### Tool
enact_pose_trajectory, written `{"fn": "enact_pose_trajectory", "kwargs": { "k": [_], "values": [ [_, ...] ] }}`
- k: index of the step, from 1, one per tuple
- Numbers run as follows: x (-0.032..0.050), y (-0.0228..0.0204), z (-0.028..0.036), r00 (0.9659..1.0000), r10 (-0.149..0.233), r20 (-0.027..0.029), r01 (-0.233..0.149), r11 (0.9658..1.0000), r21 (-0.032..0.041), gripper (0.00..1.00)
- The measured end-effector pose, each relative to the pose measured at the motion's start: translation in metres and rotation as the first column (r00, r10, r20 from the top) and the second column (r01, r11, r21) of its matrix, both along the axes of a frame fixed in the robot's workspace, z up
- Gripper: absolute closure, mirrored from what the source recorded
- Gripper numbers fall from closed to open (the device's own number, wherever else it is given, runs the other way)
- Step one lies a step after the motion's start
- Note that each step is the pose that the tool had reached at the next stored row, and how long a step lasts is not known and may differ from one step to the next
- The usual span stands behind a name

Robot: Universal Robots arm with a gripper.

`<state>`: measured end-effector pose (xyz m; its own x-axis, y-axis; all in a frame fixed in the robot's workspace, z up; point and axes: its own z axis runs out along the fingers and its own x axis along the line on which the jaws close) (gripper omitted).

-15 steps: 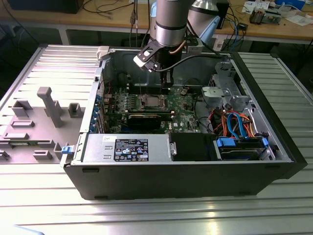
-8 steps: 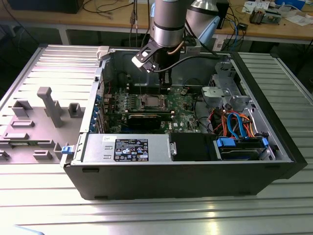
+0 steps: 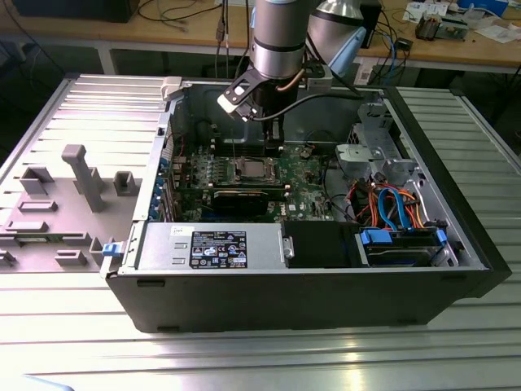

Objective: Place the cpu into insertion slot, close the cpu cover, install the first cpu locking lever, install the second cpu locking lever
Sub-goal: 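Close the cpu cover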

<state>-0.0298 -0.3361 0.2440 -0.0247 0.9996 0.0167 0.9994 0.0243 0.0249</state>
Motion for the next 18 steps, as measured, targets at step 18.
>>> {"fn": "enact_pose_trajectory", "kwargs": {
  "k": [18],
  "values": [
    [-0.0184, -0.0005, -0.0068, 1.0000, 0.000, 0.0001, 0.000, 1.0000, 0.0007, 0.89]
  ]
}}
